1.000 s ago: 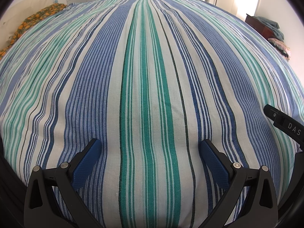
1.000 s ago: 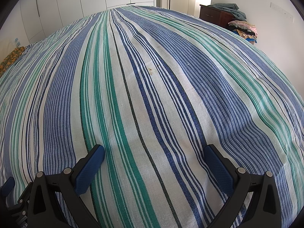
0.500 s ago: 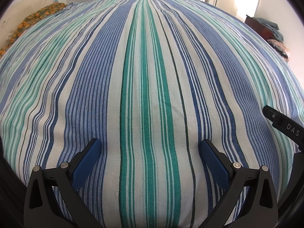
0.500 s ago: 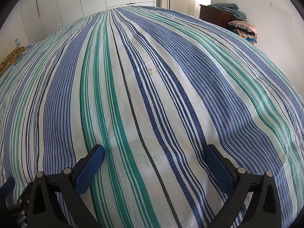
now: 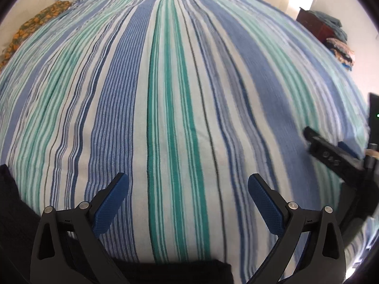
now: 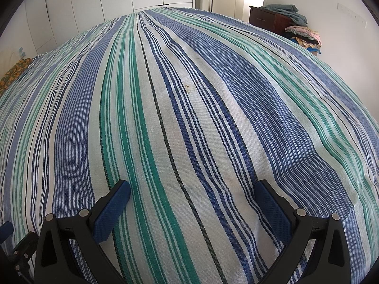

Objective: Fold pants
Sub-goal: 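Move both grippers back over the half-folded black trousers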

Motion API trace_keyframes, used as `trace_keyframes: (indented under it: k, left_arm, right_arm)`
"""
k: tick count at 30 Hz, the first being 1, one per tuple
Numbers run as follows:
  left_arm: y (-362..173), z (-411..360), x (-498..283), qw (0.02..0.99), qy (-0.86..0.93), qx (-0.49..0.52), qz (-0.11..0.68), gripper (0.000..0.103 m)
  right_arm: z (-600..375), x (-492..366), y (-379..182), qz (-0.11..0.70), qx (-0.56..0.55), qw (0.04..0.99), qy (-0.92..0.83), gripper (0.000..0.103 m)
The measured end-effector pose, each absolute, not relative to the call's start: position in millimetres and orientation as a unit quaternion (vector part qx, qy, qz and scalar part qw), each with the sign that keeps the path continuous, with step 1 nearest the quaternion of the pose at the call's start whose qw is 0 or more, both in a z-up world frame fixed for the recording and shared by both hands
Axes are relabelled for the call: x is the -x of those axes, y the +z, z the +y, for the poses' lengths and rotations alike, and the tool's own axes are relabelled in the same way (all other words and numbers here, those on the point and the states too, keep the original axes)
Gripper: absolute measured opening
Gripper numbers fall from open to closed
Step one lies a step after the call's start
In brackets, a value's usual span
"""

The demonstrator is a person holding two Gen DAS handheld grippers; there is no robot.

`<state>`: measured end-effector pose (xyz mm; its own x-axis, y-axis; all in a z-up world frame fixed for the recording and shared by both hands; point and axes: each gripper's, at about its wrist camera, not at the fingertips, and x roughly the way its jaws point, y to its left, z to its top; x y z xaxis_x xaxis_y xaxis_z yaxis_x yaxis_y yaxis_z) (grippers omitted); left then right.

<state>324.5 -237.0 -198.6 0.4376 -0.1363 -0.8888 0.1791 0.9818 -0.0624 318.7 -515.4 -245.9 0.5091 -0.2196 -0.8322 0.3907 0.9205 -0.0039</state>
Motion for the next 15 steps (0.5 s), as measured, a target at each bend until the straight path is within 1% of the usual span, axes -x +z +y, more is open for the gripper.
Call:
trace_keyframes:
  k: [3, 5, 7, 11, 15]
  left_arm:
    - [-149.9, -227.1, -290.8, 0.864, -0.139, 0.012, 0.485, 0.101]
    - [-124.6, -213.1, -264.4, 0.861, -0.172, 0.029, 0.478, 0.101]
    - [-110.3, -194.4, -238.6, 0.854, -0.199, 0.045, 0.479, 0.101]
    - [-109.5, -133.4, -187.3, 0.845, -0.191, 0.054, 0.497, 0.101]
    - [-123.3, -48.5, -165.9, 0.842, -0.118, 0.077, 0.521, 0.101]
  right_arm:
    - [-515.5, -318.8, -245.9, 0.463, -0.092, 0.864, -0.177, 0.103]
    - [-515.4, -318.8, -245.9, 0.463, -0.092, 0.864, -0.177, 0.103]
    - [-515.5, -318.8, -245.9, 0.463, -0.092, 0.864, -0.177, 0.103]
    - [-514.9, -319.2, -245.6, 0.462, -0.093, 0.864, -0.178, 0.103]
    - [-513.5, -321.4, -244.1, 0.463, -0.092, 0.864, -0.178, 0.103]
